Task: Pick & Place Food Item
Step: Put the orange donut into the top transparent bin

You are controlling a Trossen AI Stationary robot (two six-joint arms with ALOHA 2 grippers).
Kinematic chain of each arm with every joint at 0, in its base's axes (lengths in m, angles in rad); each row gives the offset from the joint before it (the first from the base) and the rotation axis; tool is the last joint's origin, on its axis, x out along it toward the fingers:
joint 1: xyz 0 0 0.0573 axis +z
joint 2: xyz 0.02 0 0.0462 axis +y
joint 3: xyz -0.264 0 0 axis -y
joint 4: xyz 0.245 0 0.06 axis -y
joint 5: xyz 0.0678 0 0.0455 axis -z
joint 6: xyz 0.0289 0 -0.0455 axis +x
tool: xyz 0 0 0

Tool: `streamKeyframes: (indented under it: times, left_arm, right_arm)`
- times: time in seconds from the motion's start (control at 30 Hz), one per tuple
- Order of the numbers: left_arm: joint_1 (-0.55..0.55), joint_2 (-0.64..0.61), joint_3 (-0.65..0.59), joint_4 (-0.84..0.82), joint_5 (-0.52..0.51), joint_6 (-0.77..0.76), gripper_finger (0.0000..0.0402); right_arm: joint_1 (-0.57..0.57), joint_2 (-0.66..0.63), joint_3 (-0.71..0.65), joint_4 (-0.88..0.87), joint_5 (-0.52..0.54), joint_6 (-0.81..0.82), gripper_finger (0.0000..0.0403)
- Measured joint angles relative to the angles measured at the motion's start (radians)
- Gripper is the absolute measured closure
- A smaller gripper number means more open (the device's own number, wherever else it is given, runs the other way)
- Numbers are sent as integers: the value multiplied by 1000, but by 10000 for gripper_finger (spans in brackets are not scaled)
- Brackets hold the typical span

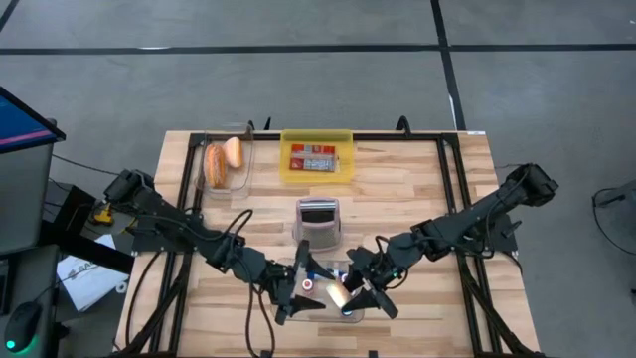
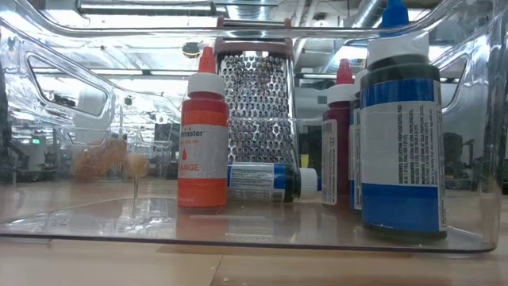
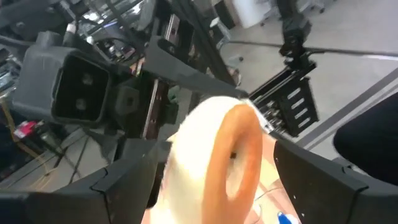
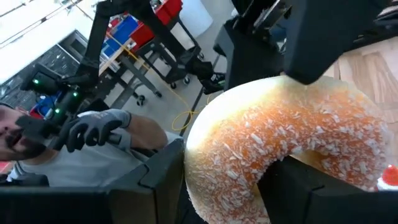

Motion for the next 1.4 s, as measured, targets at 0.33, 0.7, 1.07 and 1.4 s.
streamKeyframes:
  times: [0.33, 0.7, 1.07, 1.4]
  left_arm:
    - [20, 0, 0, 11, 46, -5, 88]
    - [23, 0, 1, 47, 45, -21, 116]
    - [43, 0, 1, 53, 48, -49, 244]
    - [25, -11, 1, 44, 39, -49, 276]
  right_arm:
    - [-19, 18, 51, -13, -25, -51, 223]
    - [-38, 18, 60, -14, -29, -84, 223]
    - [-37, 18, 60, -13, -24, -113, 223]
    - [-36, 18, 60, -1, 16, -141, 191]
